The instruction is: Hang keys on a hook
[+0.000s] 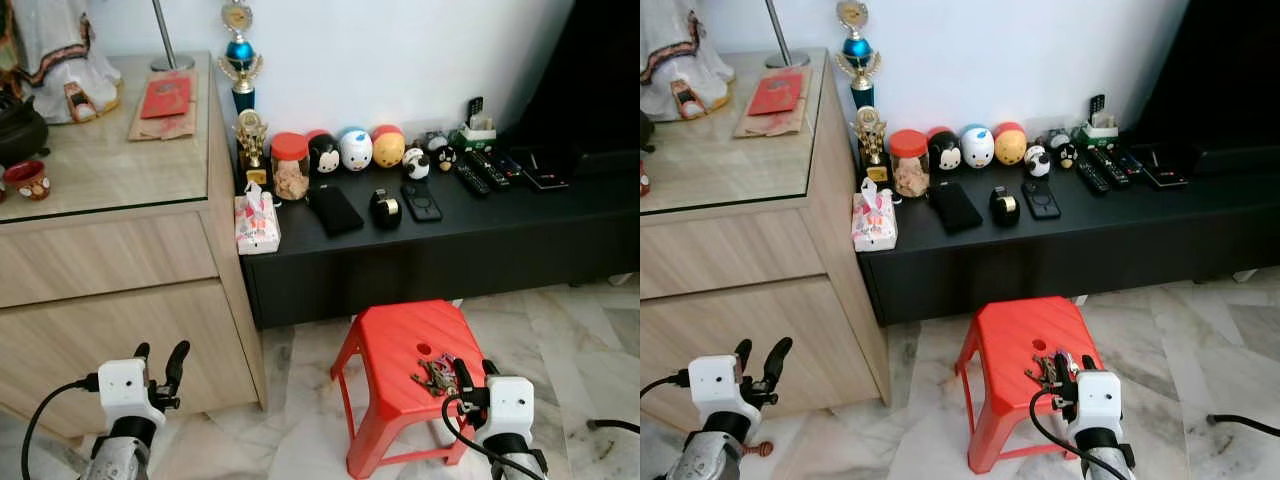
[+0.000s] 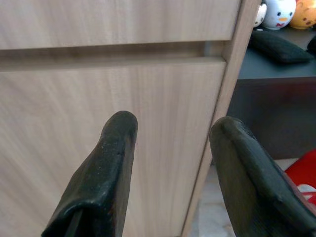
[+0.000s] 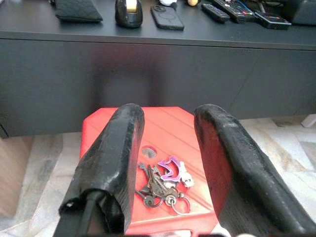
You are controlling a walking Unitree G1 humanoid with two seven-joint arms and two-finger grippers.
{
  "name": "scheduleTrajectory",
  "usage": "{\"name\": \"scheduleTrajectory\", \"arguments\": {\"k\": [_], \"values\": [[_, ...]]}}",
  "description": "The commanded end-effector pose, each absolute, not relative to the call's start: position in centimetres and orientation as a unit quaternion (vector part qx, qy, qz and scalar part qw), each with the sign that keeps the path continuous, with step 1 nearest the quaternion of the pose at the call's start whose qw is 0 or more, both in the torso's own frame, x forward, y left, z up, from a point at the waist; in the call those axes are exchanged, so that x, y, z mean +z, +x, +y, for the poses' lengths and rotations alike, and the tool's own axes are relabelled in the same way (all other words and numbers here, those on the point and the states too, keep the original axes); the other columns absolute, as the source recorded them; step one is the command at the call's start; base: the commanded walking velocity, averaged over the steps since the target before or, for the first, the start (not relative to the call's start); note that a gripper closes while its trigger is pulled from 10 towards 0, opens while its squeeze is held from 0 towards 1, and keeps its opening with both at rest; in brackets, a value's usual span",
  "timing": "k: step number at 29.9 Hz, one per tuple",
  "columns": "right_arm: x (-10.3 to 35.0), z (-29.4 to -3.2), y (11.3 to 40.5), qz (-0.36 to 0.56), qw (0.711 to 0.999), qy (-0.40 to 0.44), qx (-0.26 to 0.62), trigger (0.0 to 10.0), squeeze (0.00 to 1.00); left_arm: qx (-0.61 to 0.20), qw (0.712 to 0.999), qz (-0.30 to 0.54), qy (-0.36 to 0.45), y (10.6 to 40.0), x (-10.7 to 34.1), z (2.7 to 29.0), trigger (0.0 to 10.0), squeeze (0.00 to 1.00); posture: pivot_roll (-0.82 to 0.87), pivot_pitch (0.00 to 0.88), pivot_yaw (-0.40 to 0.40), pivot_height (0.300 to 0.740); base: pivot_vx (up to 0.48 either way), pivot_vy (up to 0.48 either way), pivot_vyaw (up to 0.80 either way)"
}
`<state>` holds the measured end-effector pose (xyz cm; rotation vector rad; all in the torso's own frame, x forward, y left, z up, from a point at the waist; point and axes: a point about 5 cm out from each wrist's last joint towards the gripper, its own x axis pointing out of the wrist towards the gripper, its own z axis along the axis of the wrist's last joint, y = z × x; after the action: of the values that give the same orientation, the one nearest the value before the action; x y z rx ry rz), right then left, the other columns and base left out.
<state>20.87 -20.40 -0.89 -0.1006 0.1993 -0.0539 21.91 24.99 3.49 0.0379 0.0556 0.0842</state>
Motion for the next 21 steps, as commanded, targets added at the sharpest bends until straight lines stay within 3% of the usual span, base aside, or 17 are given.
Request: {"name": "scheduleTrajectory", "arguments": {"k": [1,12,21], "values": [[-0.4,-20.5,21.2,0.095,0.994,-0.044,-0.039,10.0,0.0,0.023,0.999,0.024,0.017,22.1,3.9,24.4,10.0,0.0,-0.07,0.0,-0.063,0.74,0.0,0.0,0.0],[0.7,-23.0,22.5,0.086,0.989,-0.007,-0.122,10.0,0.0,0.008,1.0,0.013,0.01,22.8,4.6,22.6,10.0,0.0,-0.05,0.0,-0.073,0.74,0.0,0.0,0.0],[0.7,-23.5,22.7,0.086,0.987,-0.005,-0.138,10.0,0.0,0.004,1.0,0.021,0.017,22.5,4.9,22.2,10.0,0.0,-0.01,0.0,-0.018,0.74,0.0,0.0,0.0]]}}
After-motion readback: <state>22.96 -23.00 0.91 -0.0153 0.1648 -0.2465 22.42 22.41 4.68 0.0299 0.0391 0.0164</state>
